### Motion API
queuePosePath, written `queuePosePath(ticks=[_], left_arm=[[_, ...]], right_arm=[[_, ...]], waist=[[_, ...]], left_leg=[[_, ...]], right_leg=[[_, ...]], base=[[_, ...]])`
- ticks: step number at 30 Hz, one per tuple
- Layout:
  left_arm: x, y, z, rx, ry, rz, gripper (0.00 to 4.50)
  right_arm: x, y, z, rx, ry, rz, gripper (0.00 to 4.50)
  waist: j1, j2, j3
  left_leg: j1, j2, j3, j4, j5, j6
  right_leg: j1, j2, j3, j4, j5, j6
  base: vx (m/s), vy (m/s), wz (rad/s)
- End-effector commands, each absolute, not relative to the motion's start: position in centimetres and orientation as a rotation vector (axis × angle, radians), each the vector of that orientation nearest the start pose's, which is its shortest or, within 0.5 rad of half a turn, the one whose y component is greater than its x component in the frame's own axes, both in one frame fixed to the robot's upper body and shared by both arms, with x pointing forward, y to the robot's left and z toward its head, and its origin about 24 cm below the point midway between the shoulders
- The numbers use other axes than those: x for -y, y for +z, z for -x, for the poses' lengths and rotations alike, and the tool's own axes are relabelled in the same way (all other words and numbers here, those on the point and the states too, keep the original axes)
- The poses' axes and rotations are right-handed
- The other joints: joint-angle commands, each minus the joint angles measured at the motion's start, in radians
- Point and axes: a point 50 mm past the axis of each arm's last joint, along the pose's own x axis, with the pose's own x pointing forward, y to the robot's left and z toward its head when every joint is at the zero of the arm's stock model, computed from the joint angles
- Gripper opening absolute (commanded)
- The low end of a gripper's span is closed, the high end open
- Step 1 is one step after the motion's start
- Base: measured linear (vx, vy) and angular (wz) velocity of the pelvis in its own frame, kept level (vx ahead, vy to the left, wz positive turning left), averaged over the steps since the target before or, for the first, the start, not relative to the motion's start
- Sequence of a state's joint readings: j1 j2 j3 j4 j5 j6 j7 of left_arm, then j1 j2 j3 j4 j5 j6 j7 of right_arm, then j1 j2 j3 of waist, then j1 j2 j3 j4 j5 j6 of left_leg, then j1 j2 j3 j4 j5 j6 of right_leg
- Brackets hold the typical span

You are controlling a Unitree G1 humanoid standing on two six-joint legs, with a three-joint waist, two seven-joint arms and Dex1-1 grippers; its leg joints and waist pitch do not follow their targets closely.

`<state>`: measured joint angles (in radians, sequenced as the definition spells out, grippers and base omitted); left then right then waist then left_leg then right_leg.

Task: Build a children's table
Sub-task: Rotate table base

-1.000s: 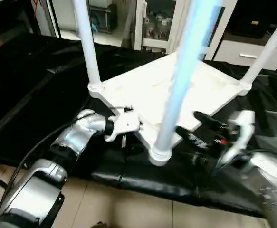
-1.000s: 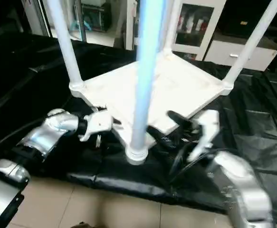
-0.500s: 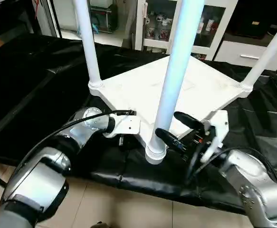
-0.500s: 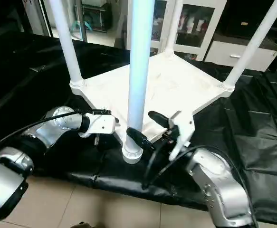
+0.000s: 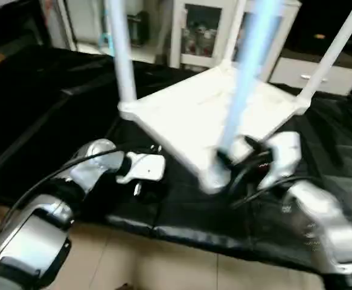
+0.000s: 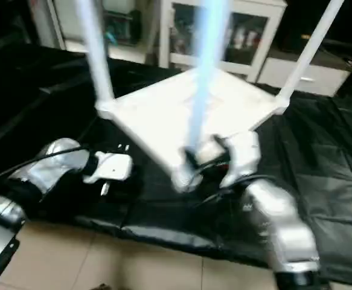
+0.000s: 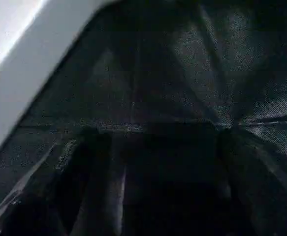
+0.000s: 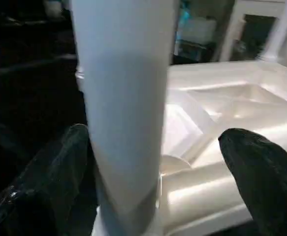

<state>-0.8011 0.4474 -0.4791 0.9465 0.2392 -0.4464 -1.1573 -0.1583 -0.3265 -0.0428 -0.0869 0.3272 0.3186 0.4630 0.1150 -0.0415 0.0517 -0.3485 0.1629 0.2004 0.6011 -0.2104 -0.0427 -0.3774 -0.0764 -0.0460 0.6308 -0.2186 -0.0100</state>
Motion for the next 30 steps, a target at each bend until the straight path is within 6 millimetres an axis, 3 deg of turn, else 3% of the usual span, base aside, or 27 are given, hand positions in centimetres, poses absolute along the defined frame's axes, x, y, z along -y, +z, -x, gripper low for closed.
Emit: queuePosePath(ticks=[1, 5, 7, 10, 12, 13, 18, 25, 26, 28, 30], left_arm=[[-15.1, 3.9, -32.3, -0.472, -1.53, -0.994, 4.42], [-14.4, 4.6, -32.4, -0.416, -1.528, -0.945, 4.42], [-13.1, 6.5, -33.2, -0.289, -1.505, -0.901, 4.42], [-11.9, 8.3, -34.3, -0.165, -1.452, -0.897, 4.42], [-10.7, 9.8, -35.6, -0.056, -1.346, -0.914, 4.42], [-10.4, 10.1, -35.8, -0.046, -1.331, -0.907, 4.42], [-9.0, 10.4, -36.7, -0.057, -1.268, -0.948, 4.42], [-7.7, 9.0, -37.5, -0.127, -1.165, -1.131, 4.42], [-7.6, 8.9, -37.5, -0.134, -1.164, -1.139, 4.42], [-7.4, 9.0, -37.7, -0.145, -1.141, -1.137, 4.42], [-7.3, 9.0, -37.8, -0.147, -1.133, -1.139, 4.42]], right_arm=[[18.5, 8.8, -27.9, -0.07, 0.472, -0.001, 4.5], [18.3, 9.1, -27.9, -0.052, 0.483, -0.014, 4.5], [18.0, 9.1, -27.6, -0.046, 0.501, -0.022, 4.5], [17.8, 9.0, -27.4, -0.045, 0.511, -0.028, 4.5], [17.7, 8.9, -27.4, -0.047, 0.518, -0.025, 4.5], [17.7, 8.9, -27.4, -0.048, 0.519, -0.023, 4.5], [17.9, 9.2, -27.3, -0.042, 0.512, -0.02, 4.5], [18.3, 9.3, -26.8, -0.045, 0.502, -0.008, 4.5], [18.4, 9.3, -26.8, -0.045, 0.502, -0.007, 4.5], [18.4, 9.4, -26.6, -0.045, 0.501, -0.005, 4.5], [18.5, 9.5, -26.5, -0.045, 0.501, -0.004, 4.5]], waist=[[0.002, 0.01, -0.053], [0.0, 0.011, -0.056], [0.001, 0.016, -0.058], [0.005, 0.014, -0.058], [0.008, 0.021, -0.059], [0.009, 0.017, -0.058], [0.004, 0.013, -0.06], [-0.002, 0.018, -0.06], [-0.002, 0.023, -0.06], [-0.001, 0.02, -0.06], [-0.003, 0.024, -0.061]], left_leg=[[0.013, 0.08, -0.043, -0.091, -0.215, -0.04], [0.012, 0.079, -0.04, -0.086, -0.172, -0.021], [0.012, 0.078, -0.037, -0.084, -0.156, -0.014], [0.013, 0.079, -0.036, -0.082, -0.152, -0.007], [0.013, 0.078, -0.037, -0.08, -0.16, -0.007], [0.011, 0.078, -0.039, -0.08, -0.16, -0.007], [0.004, 0.073, -0.039, -0.075, -0.116, 0.011], [0.006, 0.075, -0.042, -0.072, -0.117, 0.033], [0.006, 0.076, -0.042, -0.072, -0.118, 0.032], [0.005, 0.075, -0.042, -0.07, -0.108, 0.035], [0.004, 0.074, -0.042, -0.068, -0.092, 0.047]], right_leg=[[0.027, -0.1, 0.054, -0.074, -0.093, -0.202], [0.029, -0.096, 0.052, -0.066, -0.008, -0.223], [0.029, -0.095, 0.052, -0.063, 0.022, -0.235], [0.029, -0.095, 0.052, -0.063, 0.04, -0.247], [0.03, -0.093, 0.051, -0.064, 0.052, -0.248], [0.035, -0.095, 0.051, -0.064, 0.049, -0.244], [0.042, -0.094, 0.052, -0.06, 0.09, -0.239], [0.042, -0.092, 0.052, -0.068, 0.061, -0.233], [0.042, -0.092, 0.053, -0.069, 0.061, -0.237], [0.045, -0.092, 0.053, -0.066, 0.082, -0.246], [0.044, -0.091, 0.053, -0.064, 0.109, -0.253]], base=[[0.0, 0.0, 0.0], [0.0, 0.0, 0.0], [0.0, 0.0, 0.0], [0.0, 0.0, 0.0], [0.0, 0.0, 0.0], [0.0, 0.0, 0.0], [0.0, 0.0, 0.0], [0.0, 0.0, 0.0], [0.0, 0.0, 0.0], [0.0, 0.0, 0.0], [0.0, 0.0, 0.0]])
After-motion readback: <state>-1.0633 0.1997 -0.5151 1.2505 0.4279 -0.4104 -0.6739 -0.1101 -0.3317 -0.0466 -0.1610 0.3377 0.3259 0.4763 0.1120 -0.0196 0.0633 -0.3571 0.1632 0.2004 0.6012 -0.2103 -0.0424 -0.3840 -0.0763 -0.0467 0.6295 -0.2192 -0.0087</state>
